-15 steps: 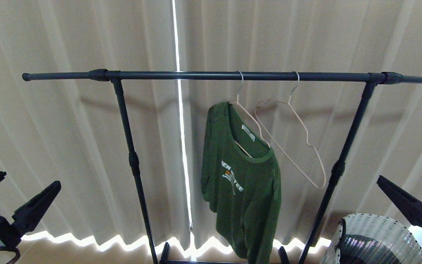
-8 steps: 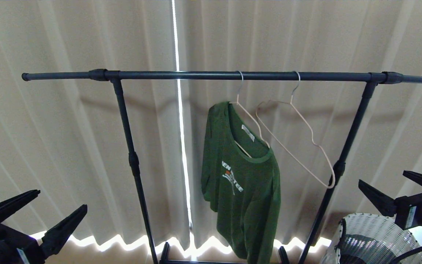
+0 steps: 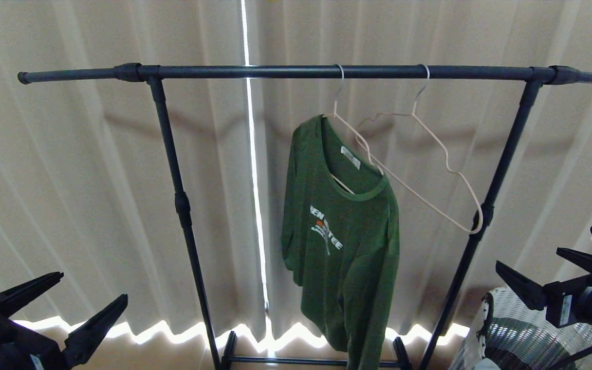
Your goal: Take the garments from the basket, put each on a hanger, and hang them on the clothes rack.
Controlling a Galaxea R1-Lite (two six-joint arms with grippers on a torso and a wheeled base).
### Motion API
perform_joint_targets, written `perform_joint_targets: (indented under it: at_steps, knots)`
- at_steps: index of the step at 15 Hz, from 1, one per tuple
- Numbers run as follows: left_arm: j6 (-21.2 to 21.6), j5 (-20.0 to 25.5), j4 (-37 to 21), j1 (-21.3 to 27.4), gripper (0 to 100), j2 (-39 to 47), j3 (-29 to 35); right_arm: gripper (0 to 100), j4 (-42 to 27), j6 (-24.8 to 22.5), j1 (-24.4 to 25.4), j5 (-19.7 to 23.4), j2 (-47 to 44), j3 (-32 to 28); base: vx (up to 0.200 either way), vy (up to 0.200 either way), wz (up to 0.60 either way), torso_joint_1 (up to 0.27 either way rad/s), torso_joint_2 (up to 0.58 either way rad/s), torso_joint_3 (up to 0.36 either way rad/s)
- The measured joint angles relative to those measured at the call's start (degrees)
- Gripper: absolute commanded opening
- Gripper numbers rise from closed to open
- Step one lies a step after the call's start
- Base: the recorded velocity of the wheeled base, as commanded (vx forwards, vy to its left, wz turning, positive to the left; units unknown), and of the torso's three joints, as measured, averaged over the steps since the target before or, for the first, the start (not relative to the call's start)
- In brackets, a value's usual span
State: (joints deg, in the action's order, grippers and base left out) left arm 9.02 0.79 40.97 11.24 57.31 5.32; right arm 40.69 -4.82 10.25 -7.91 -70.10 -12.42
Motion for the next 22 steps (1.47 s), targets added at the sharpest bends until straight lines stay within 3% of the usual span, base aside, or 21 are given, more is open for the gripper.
perform_joint_targets:
  at_steps: [11, 22]
  knots:
    - [0.12, -0.11, 0.05, -0.44, 100, -1.35, 0.06, 100, -0.21, -0.16, 0.0, 0.01, 0.76, 2.32, 0.0, 0.0, 0.0, -0.149, 0.44, 0.29]
    - [0.06, -0.11, 0.05, -0.44, 100, -1.16, 0.06, 100, -0.38, -1.32, 0.09, 0.11, 0.5, 3.72, 0.0, 0.0, 0.0, -0.008, 0.03, 0.018]
